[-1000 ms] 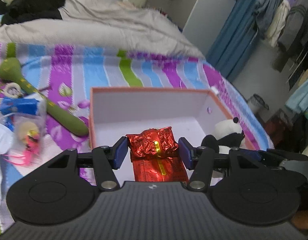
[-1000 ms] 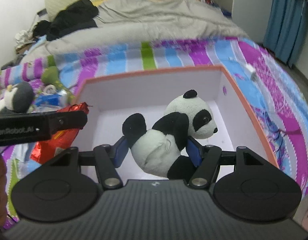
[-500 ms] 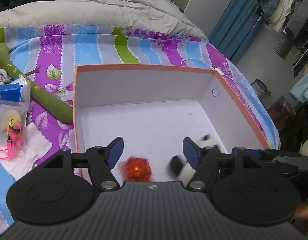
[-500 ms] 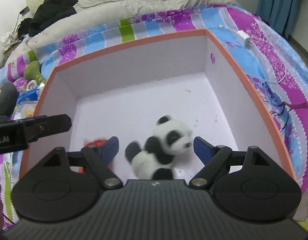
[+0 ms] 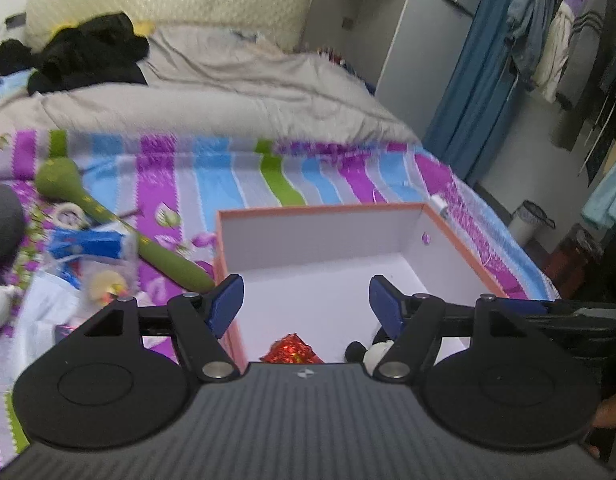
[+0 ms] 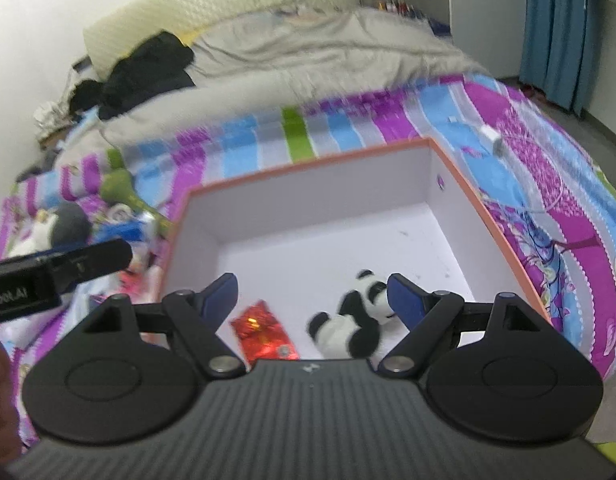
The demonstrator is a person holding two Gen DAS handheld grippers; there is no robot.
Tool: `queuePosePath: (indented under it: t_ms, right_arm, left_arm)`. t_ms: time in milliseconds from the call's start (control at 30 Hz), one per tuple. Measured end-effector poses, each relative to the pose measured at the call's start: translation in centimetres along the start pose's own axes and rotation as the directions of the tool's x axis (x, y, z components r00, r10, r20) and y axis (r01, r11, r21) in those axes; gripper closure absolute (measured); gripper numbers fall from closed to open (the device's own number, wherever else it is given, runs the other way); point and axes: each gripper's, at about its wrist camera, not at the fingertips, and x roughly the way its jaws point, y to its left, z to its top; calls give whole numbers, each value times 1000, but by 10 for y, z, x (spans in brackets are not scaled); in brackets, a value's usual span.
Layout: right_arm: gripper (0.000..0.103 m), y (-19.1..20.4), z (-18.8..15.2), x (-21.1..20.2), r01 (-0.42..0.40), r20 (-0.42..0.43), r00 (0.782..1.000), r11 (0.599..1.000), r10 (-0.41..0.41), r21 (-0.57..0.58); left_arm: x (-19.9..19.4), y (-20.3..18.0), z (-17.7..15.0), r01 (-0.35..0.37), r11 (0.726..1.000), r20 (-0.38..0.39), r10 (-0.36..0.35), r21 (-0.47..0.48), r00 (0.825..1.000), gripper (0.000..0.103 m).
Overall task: Organize soft objects
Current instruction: 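Withdraw both open tools up and away from the box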
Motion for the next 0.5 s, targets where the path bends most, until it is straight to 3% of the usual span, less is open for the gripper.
queuePosePath:
  t_ms: [500]
  right_arm:
    - [19, 79, -37, -81, -89, 125, 988, 995, 95, -50]
  left_arm:
    - [-124, 47, -31, -81, 997, 113, 81, -5, 990, 27]
